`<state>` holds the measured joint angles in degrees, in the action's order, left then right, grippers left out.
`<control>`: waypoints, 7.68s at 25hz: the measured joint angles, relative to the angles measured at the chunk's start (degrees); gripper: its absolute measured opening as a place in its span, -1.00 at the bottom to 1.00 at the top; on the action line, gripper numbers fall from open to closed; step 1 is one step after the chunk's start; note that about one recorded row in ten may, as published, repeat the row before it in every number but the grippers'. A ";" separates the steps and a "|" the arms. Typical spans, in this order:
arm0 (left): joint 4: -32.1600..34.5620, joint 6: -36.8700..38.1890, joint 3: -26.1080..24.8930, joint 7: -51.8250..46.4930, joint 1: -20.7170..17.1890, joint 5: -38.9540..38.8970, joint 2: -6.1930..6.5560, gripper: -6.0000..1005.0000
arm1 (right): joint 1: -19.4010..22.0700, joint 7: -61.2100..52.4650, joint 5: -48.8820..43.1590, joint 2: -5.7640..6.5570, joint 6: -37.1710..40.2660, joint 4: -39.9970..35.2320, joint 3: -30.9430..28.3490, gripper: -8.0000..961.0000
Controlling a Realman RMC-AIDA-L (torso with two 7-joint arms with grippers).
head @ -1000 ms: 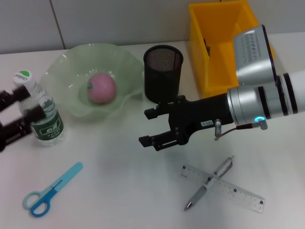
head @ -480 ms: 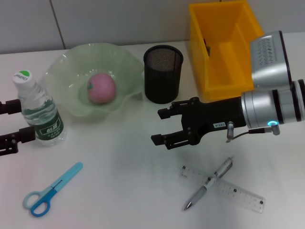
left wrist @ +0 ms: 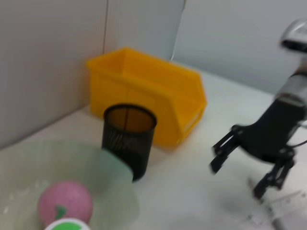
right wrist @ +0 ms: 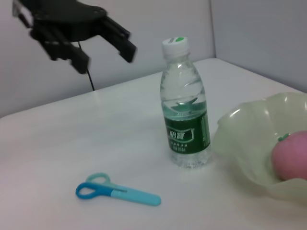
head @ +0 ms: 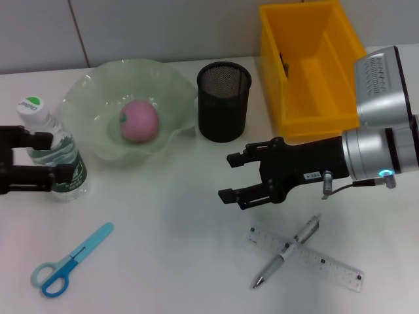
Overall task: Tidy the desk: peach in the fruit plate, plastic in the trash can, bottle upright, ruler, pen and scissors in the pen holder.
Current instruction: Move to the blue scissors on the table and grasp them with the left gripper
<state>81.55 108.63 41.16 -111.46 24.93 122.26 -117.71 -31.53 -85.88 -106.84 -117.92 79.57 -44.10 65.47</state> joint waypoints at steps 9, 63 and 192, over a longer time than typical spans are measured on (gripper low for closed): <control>1.47 0.93 10.22 -12.00 6.23 8.88 -0.20 0.47 | 0.51 -1.99 -0.38 1.83 4.19 -2.26 -0.09 0.62; 2.73 -5.98 43.95 -36.25 11.98 31.42 -1.30 0.39 | -2.43 -2.31 -6.94 1.81 2.27 1.61 -2.07 0.61; -18.55 -17.14 46.82 -32.04 16.88 33.13 -1.38 0.04 | -5.30 -4.03 -6.99 1.56 -0.33 4.99 -2.10 0.61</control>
<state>63.00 91.49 87.98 -143.51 41.82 155.39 -119.09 -36.83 -89.91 -113.83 -116.36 79.23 -39.11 63.37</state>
